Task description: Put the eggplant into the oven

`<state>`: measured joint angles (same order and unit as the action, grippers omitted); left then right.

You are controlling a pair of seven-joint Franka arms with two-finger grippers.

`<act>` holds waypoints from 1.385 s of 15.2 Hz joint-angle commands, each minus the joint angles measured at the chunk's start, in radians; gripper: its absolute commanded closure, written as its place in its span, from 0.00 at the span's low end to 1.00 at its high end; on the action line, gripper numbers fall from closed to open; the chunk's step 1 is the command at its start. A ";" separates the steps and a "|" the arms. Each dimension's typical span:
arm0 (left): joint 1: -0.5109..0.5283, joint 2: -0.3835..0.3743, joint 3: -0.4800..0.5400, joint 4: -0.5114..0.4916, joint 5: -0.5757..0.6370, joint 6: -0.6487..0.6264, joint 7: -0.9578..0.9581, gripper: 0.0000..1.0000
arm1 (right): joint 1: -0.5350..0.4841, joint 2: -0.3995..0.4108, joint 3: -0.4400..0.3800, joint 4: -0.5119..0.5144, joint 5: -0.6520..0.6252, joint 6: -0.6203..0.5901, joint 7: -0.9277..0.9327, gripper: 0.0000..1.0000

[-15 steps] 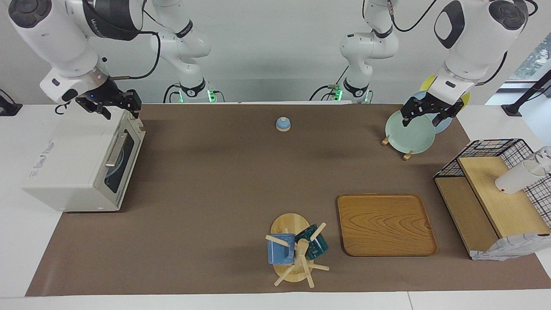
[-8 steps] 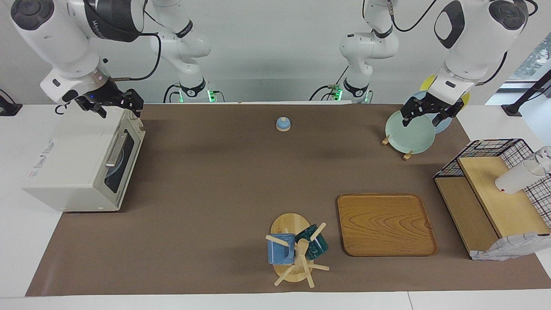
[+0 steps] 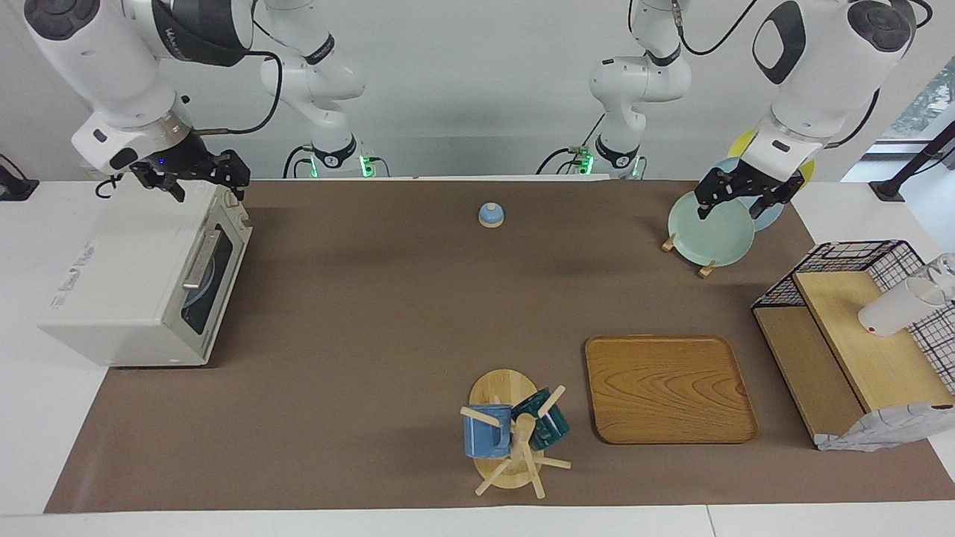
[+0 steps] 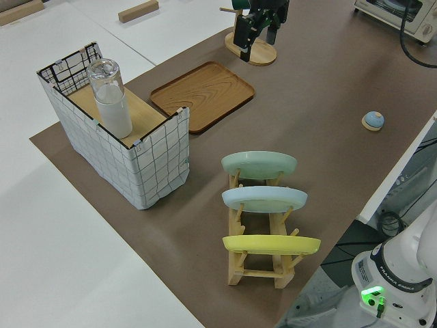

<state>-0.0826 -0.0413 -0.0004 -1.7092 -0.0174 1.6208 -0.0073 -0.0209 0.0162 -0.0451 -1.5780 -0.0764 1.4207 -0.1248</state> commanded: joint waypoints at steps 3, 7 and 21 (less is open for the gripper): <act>0.011 -0.005 -0.007 0.000 0.017 -0.001 -0.008 0.00 | -0.019 -0.016 0.010 -0.022 -0.003 0.043 -0.009 0.00; 0.011 -0.006 -0.007 0.000 0.017 -0.001 -0.008 0.00 | -0.025 0.001 0.007 0.004 -0.002 0.038 -0.007 0.00; 0.011 -0.006 -0.007 -0.001 0.017 -0.001 -0.008 0.00 | -0.033 0.015 0.007 0.047 0.017 0.034 -0.009 0.00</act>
<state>-0.0826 -0.0413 -0.0004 -1.7092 -0.0175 1.6208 -0.0073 -0.0422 0.0208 -0.0474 -1.5476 -0.0711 1.4507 -0.1248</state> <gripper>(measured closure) 0.000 0.000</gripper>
